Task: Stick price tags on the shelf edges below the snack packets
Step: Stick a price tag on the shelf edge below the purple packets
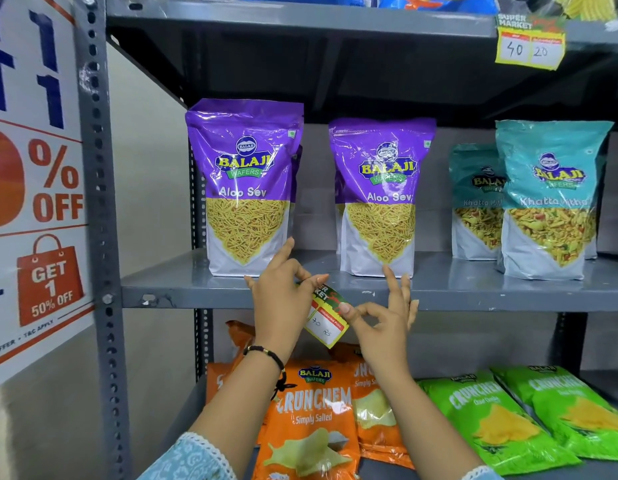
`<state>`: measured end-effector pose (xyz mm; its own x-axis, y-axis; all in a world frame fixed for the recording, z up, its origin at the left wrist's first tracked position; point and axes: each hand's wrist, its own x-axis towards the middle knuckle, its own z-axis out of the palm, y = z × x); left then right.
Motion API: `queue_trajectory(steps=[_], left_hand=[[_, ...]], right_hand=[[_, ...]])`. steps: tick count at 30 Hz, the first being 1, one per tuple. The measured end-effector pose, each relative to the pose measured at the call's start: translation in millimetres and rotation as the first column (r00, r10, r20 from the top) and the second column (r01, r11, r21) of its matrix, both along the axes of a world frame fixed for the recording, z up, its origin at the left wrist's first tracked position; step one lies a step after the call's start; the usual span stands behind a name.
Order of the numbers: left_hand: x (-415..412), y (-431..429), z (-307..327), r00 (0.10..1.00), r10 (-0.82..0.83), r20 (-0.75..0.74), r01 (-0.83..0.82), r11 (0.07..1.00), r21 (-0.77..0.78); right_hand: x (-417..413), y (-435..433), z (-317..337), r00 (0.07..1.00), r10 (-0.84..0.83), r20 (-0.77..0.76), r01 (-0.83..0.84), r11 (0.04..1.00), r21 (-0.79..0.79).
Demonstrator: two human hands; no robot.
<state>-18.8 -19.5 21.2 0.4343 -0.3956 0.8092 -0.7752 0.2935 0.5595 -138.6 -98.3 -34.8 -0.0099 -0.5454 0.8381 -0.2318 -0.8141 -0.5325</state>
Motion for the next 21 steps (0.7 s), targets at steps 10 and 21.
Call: queue_trajectory(steps=[10,21], left_hand=[[9.4,8.5,-14.8,0.989,0.083,0.122,-0.080,0.996,-0.032],[11.2,-6.3,-27.0,0.964,0.190,0.188,-0.179,0.981,-0.072]], right_hand=[[-5.5,-1.6,19.0,0.998,0.063,-0.017,-0.064,0.996,-0.068],[1.6,-12.0,23.3,0.999,-0.053,-0.001,0.053,0.995,-0.088]])
